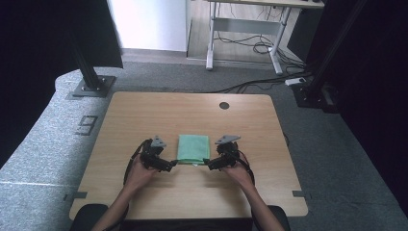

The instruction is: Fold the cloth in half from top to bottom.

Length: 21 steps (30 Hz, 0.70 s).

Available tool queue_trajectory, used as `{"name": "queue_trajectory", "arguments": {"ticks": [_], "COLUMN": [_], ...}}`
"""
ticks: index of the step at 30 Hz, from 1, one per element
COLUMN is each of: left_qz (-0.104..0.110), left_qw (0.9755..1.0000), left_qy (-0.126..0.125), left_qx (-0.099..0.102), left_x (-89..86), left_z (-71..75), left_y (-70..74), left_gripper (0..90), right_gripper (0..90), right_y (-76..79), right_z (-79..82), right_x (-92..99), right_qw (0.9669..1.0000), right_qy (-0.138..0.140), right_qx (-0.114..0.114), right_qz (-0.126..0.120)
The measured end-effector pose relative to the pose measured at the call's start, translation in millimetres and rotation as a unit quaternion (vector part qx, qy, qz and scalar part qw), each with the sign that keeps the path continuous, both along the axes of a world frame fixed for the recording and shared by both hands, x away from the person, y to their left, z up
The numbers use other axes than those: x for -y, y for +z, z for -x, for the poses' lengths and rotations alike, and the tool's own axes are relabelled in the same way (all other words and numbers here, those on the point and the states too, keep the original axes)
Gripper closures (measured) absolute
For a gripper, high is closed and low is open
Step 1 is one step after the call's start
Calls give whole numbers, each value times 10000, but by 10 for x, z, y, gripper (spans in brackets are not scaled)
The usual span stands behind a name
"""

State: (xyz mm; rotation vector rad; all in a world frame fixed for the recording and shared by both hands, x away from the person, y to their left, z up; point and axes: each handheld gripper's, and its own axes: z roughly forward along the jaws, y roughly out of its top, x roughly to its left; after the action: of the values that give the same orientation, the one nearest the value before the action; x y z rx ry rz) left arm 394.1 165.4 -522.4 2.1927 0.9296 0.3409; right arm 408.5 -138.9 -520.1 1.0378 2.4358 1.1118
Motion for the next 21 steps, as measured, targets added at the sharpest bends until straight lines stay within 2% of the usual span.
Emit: {"name": "queue_trajectory", "arguments": {"ticks": [5, 12, 21], "left_qz": [-100, -124, -184], "left_qw": [9999, 9999, 9998], "left_qy": [10, -3, -14], "left_qx": [90, 73, 12], "left_x": [-94, -168, -240], "left_z": [124, 257, 417], "left_y": [17, -9, -76], "left_gripper": [0, 0, 0], "right_gripper": [0, 0, 0], "right_y": [55, 106, 61], "right_z": [88, 208, 349], "right_x": [92, 230, 411], "right_qw": [10000, 10000, 9998], "right_qy": [4, -31, -176], "right_qx": [46, 72, 52], "right_qz": [-16, -24, 1]}}
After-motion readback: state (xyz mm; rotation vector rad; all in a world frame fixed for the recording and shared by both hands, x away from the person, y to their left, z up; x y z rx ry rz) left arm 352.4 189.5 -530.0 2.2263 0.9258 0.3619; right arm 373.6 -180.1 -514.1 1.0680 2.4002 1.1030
